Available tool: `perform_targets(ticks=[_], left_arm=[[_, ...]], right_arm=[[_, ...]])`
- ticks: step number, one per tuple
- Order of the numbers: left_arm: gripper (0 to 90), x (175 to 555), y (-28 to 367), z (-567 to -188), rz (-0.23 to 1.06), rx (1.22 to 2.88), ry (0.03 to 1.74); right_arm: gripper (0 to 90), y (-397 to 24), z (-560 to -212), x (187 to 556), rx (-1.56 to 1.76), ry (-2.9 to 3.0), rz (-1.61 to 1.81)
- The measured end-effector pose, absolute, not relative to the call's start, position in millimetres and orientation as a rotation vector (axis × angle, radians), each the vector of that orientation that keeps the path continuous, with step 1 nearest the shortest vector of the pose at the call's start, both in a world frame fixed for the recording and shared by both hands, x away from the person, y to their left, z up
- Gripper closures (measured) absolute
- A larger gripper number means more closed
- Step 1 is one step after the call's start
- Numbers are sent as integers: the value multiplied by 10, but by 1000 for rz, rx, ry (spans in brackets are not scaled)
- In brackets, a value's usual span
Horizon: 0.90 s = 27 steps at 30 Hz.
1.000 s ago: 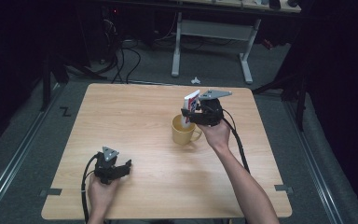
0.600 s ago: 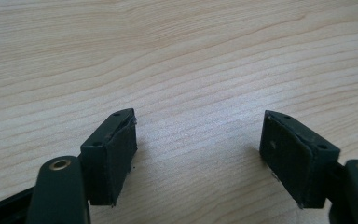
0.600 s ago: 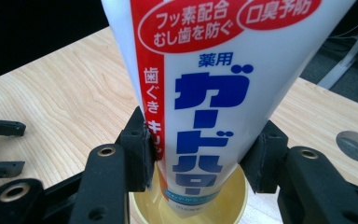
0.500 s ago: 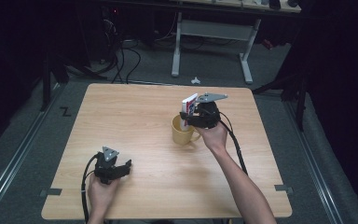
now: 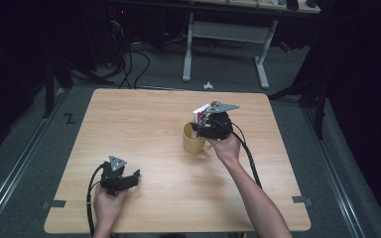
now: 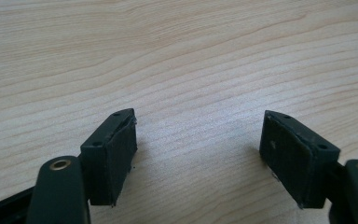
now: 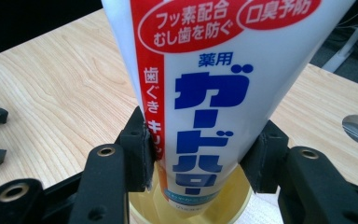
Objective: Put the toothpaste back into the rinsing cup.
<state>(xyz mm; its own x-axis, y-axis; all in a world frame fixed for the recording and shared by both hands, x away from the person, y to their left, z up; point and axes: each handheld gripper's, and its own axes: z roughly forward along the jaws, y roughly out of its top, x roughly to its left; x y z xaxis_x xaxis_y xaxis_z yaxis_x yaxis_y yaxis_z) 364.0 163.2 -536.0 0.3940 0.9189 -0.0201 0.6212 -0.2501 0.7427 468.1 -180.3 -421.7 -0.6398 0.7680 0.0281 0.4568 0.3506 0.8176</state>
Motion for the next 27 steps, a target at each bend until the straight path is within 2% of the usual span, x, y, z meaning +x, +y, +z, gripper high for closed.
perform_targets(ticks=[27], left_arm=[[276,3640,1628,-5360,563,1975,1315]], right_arm=[[493,-1698,-4495,4711,1109,2308,1116]])
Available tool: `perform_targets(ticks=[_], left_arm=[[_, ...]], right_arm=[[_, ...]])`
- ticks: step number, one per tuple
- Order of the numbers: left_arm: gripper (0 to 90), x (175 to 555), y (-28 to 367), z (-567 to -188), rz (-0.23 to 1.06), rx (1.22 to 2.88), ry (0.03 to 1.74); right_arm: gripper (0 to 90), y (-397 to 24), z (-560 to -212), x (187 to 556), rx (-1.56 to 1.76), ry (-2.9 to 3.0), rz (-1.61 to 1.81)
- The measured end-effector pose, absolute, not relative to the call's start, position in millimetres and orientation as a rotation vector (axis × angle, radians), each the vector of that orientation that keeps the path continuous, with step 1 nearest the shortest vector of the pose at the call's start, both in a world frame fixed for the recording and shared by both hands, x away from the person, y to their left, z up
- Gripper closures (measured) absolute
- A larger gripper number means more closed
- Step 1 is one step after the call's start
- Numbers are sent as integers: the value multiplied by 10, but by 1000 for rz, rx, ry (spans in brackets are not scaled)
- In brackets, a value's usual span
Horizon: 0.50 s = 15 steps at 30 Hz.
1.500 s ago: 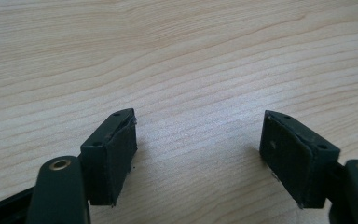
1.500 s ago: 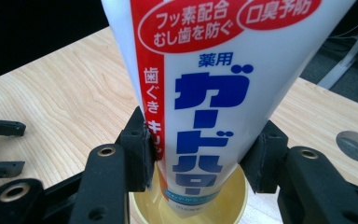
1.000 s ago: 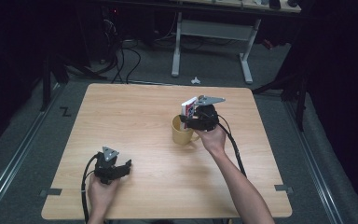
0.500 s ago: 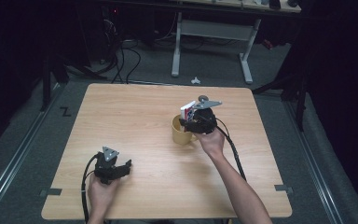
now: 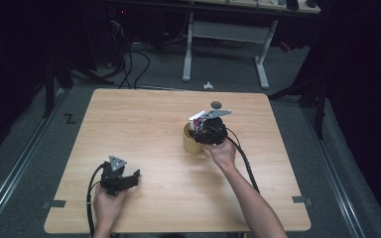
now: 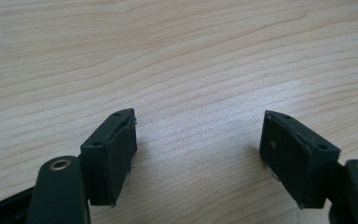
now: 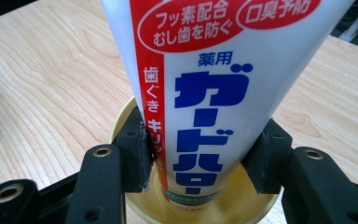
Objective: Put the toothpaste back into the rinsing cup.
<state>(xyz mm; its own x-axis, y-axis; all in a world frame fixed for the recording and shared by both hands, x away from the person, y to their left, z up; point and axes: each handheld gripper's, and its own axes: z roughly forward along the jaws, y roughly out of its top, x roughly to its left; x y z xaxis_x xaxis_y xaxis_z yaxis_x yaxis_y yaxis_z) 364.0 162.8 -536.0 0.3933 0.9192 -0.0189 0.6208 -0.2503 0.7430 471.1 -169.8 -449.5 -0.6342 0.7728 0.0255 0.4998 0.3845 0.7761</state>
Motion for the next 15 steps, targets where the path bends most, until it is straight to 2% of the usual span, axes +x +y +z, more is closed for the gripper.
perform_targets(ticks=[15], left_arm=[[276,3640,1626,-5361,565,1977,1315]], right_arm=[[461,-1669,-4556,4731,1129,2321,1053]])
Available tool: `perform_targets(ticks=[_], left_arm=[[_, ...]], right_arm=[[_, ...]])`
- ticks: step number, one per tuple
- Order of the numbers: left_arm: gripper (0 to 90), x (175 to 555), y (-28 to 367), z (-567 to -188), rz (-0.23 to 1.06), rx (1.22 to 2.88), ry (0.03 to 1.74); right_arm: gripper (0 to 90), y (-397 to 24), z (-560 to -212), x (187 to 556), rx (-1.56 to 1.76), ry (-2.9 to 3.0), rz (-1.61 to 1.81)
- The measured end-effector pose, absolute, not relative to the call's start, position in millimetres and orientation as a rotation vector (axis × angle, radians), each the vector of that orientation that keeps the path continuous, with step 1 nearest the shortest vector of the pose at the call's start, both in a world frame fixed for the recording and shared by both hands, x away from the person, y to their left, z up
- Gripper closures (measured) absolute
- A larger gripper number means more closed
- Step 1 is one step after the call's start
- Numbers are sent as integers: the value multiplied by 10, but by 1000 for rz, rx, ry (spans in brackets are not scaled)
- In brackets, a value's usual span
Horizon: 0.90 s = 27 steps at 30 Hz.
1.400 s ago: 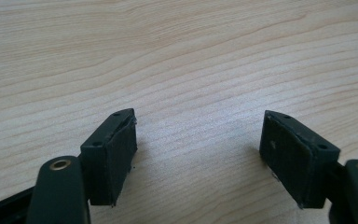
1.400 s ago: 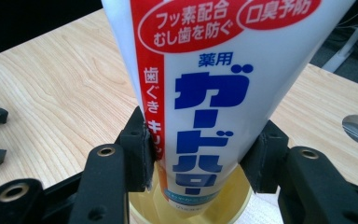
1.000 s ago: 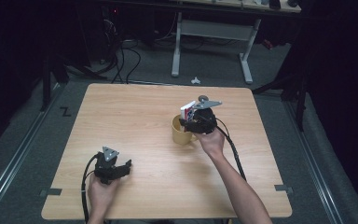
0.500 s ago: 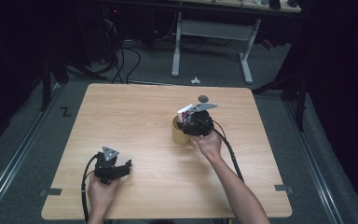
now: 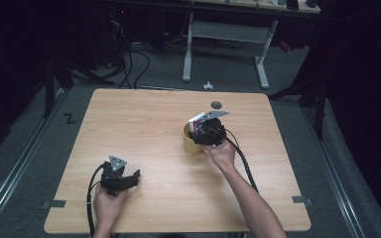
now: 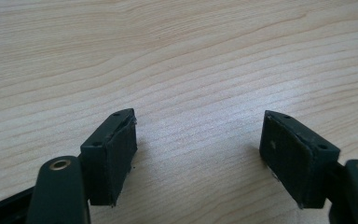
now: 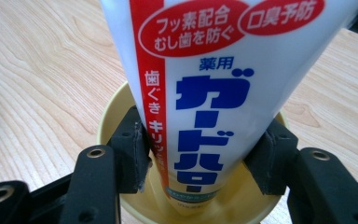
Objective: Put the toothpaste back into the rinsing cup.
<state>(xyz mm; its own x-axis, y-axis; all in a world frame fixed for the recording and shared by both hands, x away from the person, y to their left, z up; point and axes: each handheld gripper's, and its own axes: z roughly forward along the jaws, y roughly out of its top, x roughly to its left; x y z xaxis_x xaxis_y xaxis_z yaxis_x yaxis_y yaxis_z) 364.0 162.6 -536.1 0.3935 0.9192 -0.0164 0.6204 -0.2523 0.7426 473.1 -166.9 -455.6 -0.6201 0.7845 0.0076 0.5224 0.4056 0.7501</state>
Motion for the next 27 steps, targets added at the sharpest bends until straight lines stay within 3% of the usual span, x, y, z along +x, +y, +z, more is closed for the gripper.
perform_targets(ticks=[27], left_arm=[[276,3640,1624,-5361,567,1979,1314]], right_arm=[[300,-1688,-4429,4686,1120,2273,1086]])
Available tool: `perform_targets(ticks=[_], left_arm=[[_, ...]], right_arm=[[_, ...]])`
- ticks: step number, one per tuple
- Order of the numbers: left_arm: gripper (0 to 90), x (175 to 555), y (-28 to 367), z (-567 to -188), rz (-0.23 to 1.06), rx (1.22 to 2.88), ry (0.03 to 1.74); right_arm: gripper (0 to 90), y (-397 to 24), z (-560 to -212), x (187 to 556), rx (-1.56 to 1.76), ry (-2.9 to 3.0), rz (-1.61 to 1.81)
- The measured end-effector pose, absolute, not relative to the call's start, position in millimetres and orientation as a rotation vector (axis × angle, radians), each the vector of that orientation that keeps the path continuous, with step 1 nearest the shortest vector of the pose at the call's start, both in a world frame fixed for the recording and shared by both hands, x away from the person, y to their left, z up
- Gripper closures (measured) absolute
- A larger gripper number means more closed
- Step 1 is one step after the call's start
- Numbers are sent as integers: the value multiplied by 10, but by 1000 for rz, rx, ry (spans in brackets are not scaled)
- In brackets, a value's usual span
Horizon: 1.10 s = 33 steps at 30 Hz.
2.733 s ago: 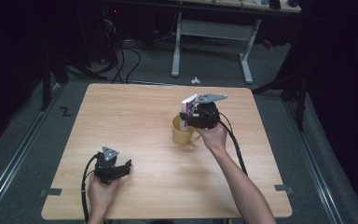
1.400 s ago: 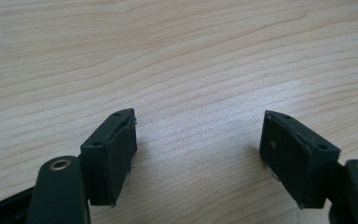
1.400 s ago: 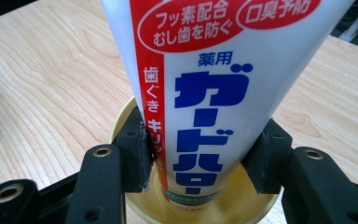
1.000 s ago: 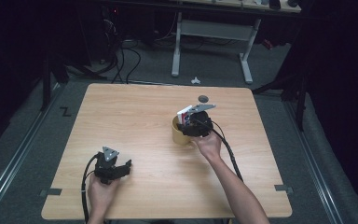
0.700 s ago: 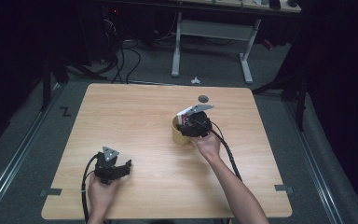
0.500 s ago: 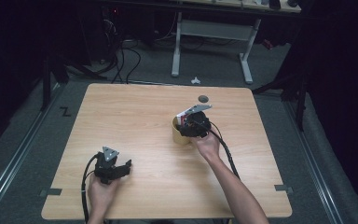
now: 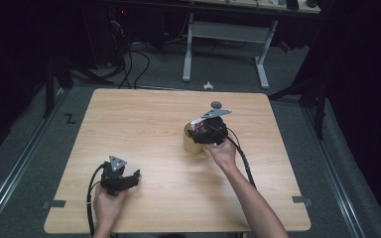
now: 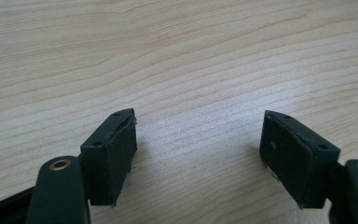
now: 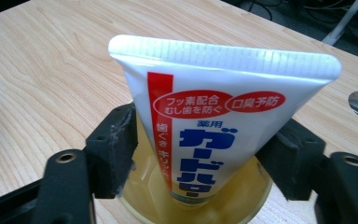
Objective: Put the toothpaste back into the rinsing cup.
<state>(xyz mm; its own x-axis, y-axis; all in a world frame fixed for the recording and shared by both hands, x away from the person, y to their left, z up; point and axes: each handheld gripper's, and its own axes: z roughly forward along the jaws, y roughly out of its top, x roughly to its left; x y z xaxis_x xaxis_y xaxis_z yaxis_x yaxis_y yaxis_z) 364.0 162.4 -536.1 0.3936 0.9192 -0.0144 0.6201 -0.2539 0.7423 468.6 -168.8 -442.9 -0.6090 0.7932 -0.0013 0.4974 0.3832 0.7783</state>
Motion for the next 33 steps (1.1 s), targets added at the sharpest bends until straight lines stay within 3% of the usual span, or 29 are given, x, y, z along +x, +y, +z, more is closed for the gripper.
perform_targets(ticks=[10,33], left_arm=[[276,3640,1624,-5361,567,1979,1314],[276,3639,1625,-5361,566,1978,1315]], right_arm=[[235,-1726,-4340,4632,1099,2252,1128],[242,-1898,-4212,4508,1135,2198,1167]])
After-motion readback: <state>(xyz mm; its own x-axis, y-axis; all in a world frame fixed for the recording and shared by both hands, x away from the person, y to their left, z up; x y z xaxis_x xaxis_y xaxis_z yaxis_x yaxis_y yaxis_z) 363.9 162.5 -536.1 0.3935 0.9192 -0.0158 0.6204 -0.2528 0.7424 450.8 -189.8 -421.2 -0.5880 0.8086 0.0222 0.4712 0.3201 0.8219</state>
